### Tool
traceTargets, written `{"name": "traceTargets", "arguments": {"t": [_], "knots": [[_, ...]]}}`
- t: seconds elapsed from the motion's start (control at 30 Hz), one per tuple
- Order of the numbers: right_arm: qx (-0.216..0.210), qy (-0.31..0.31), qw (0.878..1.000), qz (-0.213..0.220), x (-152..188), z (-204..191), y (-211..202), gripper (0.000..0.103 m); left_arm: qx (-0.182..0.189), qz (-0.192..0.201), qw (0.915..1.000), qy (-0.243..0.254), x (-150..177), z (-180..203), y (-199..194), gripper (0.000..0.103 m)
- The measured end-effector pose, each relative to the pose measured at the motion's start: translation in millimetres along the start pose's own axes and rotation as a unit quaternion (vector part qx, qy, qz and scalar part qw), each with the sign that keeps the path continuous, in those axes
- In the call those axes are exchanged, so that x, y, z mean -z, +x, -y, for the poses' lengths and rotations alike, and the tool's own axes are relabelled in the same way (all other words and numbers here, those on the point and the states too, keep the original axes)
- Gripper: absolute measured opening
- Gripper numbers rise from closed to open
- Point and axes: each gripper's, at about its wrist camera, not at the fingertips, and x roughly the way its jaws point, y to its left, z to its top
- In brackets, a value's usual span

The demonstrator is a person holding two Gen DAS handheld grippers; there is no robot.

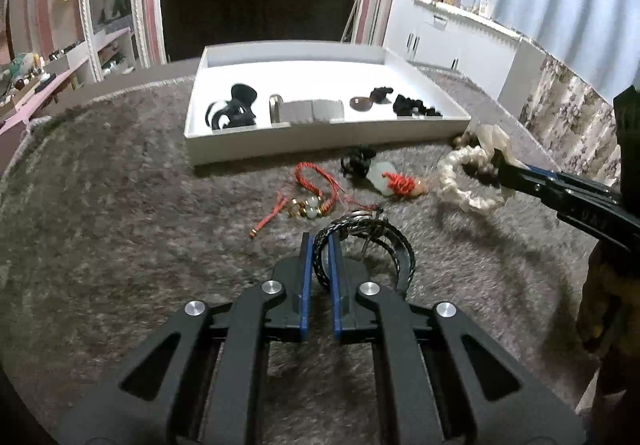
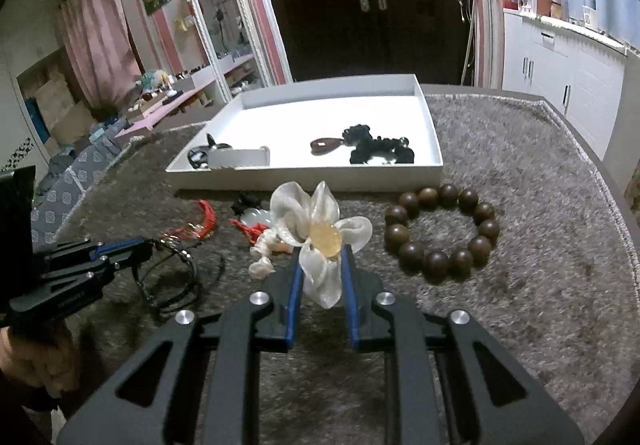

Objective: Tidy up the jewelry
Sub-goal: 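Grasp the black braided cord bracelet with the left tool while the right tool grasps the white flower clip, then carry the cord bracelet and flower clip with both tools over the tray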

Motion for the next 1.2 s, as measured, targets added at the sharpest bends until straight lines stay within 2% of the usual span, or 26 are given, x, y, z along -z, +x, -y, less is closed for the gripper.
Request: {"name": "traceTargets", "arguments": {"t": [0.23,0.4,0.7,0.93,1.2], "knots": [[0.000,-0.010,1.000,0.019,-11.8,-9.8,-15.7,0.018,-0.009,0.031,0.9995,0.007,-18.7,-3.6,-22.9,0.005],[0.006,-0.011,0.999,0.032,-23.5,-11.7,-19.6,0.018,-0.019,0.053,0.9984,0.007,-43.9,-9.6,-34.0,0.005],[0.002,-0.013,0.999,0.052,-65.5,-14.7,-8.4,0.018,-0.031,0.090,0.9954,0.011,-94.5,-22.2,-40.7,0.005],[-0.012,-0.006,0.998,0.058,-102.4,-18.2,20.5,0.018,-0.035,0.103,0.9940,-0.005,-142.3,-40.7,-23.0,0.005],[-0.017,0.011,0.999,0.044,-125.5,-15.6,71.6,0.018,-0.048,0.088,0.9948,-0.020,-165.0,-59.4,27.5,0.005]]}}
